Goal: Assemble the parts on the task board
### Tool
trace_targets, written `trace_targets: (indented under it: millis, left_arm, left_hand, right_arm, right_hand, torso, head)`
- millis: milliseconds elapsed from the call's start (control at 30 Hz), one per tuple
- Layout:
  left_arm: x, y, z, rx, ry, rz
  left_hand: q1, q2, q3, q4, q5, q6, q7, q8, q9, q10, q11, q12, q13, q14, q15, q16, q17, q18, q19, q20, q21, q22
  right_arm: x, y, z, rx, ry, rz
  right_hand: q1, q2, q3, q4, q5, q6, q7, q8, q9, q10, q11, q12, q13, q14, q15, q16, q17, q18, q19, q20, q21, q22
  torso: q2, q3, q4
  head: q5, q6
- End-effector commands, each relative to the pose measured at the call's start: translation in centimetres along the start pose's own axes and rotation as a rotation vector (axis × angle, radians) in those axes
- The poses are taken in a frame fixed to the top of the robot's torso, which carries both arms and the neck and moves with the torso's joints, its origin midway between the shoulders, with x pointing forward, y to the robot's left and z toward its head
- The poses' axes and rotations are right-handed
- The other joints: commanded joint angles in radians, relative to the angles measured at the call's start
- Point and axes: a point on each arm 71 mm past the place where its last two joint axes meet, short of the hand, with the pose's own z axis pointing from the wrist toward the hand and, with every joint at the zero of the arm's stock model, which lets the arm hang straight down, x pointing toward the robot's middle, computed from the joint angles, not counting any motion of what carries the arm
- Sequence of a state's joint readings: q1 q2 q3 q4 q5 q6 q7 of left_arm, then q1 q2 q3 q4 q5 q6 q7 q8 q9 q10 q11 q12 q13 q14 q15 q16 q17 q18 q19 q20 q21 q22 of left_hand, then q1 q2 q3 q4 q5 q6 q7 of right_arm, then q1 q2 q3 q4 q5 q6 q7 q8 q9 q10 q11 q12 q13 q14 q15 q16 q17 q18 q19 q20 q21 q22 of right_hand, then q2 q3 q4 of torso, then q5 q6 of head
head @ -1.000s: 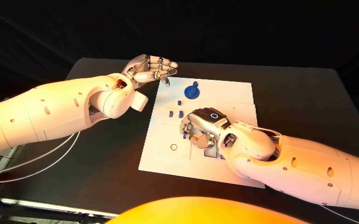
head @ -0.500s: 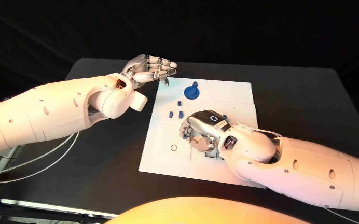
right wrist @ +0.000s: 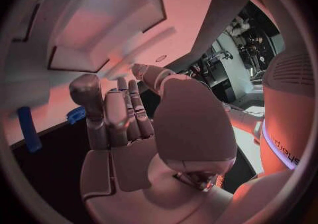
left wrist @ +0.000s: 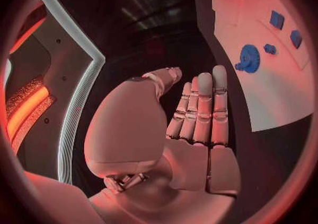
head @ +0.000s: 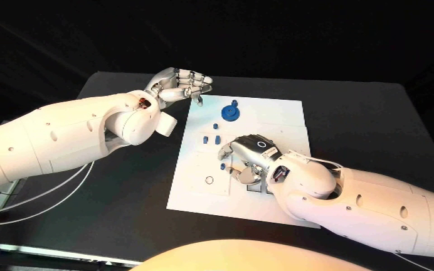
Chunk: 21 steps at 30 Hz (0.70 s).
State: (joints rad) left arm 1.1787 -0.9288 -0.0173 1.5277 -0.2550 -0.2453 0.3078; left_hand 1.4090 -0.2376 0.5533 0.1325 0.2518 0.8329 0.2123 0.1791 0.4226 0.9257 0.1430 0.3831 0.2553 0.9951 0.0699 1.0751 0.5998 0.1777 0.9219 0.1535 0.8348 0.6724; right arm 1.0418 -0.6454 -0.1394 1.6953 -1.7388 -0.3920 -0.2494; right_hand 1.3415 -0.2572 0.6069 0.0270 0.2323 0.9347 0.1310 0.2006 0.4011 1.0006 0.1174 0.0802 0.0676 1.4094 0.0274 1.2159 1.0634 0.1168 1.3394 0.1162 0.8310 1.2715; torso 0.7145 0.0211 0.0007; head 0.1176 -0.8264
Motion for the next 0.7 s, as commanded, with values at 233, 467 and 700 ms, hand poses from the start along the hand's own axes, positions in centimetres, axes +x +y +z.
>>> trace_targets:
  millis: [233,467,700]
  left_arm:
    - [0.1,0.0,0.0,0.001,0.015,-0.004]
    - [-0.1,0.0,0.0,-0.003,0.012,-0.003]
    - [-0.2,0.1,0.1,-0.005,0.010,-0.003]
  left_hand:
    - [0.009,0.004,-0.005,0.000,0.005,-0.005,-0.001,-0.006,-0.001,-0.008,0.002,0.005,-0.002,-0.006,-0.001,-0.005,-0.002,0.006,-0.002,0.006,-0.004,-0.001]
    - [0.008,0.005,-0.005,0.001,0.005,-0.006,0.000,-0.006,-0.001,-0.009,0.002,0.006,-0.002,-0.006,0.000,-0.005,-0.002,0.006,-0.002,0.006,-0.005,-0.002]
    - [0.008,0.006,-0.006,0.002,0.005,-0.006,0.000,-0.006,-0.001,-0.010,0.003,0.006,-0.002,-0.007,0.000,-0.005,-0.002,0.006,-0.003,0.006,-0.005,-0.002]
  right_arm:
    - [-1.3,-0.4,-1.6,0.011,-0.090,0.050]
    - [-3.8,-1.4,-3.8,0.039,-0.148,0.094]
    - [-6.6,-3.3,-5.5,0.104,-0.094,0.064]
  right_hand:
    - [0.035,0.011,-0.085,0.004,-0.006,-0.017,-0.011,-0.026,-0.010,-0.056,0.005,0.053,0.008,-0.027,0.005,-0.016,-0.046,0.019,-0.016,0.010,-0.058,-0.024]
    - [0.036,0.014,-0.080,0.016,0.006,0.018,0.003,-0.019,-0.009,-0.029,-0.006,0.120,0.018,0.017,-0.004,0.052,0.023,0.001,0.033,0.003,0.052,0.022]
    - [0.022,0.006,-0.071,0.031,-0.003,0.029,0.005,-0.021,-0.011,-0.006,-0.016,0.167,0.021,0.061,-0.011,0.121,0.109,-0.020,0.084,-0.006,0.183,0.076]
  torso:
    - [-0.001,0.0008,-0.0006]
    - [-0.002,0.0004,0.0000]
    - [-0.003,0.0000,-0.0015]
  head:
    - [-0.009,0.009]
    - [-0.020,0.024]
    - [-0.035,0.037]
